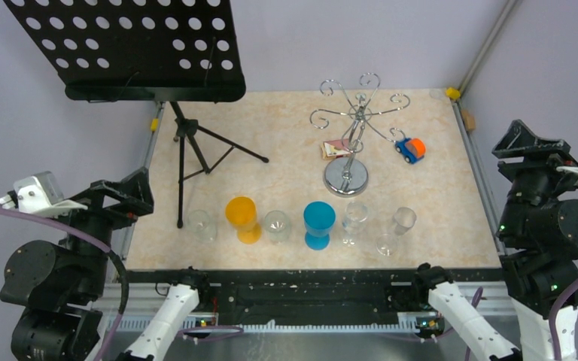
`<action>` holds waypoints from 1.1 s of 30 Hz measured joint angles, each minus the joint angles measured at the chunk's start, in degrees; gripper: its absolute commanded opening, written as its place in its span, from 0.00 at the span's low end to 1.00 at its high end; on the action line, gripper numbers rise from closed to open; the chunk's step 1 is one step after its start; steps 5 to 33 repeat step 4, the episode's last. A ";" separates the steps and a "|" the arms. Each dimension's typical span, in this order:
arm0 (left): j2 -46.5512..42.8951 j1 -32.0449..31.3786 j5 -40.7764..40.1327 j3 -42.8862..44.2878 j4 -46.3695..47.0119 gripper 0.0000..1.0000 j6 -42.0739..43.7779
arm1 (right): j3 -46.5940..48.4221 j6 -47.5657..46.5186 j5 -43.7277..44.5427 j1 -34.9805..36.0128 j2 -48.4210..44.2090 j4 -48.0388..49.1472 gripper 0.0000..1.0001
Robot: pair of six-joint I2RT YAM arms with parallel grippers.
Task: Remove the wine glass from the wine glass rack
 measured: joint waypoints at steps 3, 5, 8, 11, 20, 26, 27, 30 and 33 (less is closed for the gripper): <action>0.11 0.00 -1.33 0.04 -0.07 0.99 -0.07 | 0.00 0.04 0.22 0.00 0.00 0.00 0.54; 0.22 0.00 -1.90 0.13 -0.28 0.99 -0.15 | 0.00 0.07 0.28 0.00 0.00 -0.02 0.54; 0.22 0.00 -1.90 0.13 -0.28 0.99 -0.15 | 0.00 0.07 0.28 0.00 0.00 -0.02 0.54; 0.22 0.00 -1.90 0.13 -0.28 0.99 -0.15 | 0.00 0.07 0.28 0.00 0.00 -0.02 0.54; 0.22 0.00 -1.90 0.13 -0.28 0.99 -0.15 | 0.00 0.07 0.28 0.00 0.00 -0.02 0.54; 0.22 0.00 -1.90 0.13 -0.28 0.99 -0.15 | 0.00 0.07 0.28 0.00 0.00 -0.02 0.54; 0.22 0.00 -1.90 0.13 -0.28 0.99 -0.15 | 0.00 0.07 0.28 0.00 0.00 -0.02 0.54; 0.22 0.00 -1.90 0.13 -0.28 0.99 -0.15 | 0.00 0.07 0.28 0.00 0.00 -0.02 0.54; 0.22 0.00 -1.90 0.13 -0.28 0.99 -0.15 | 0.00 0.07 0.28 0.00 0.00 -0.02 0.54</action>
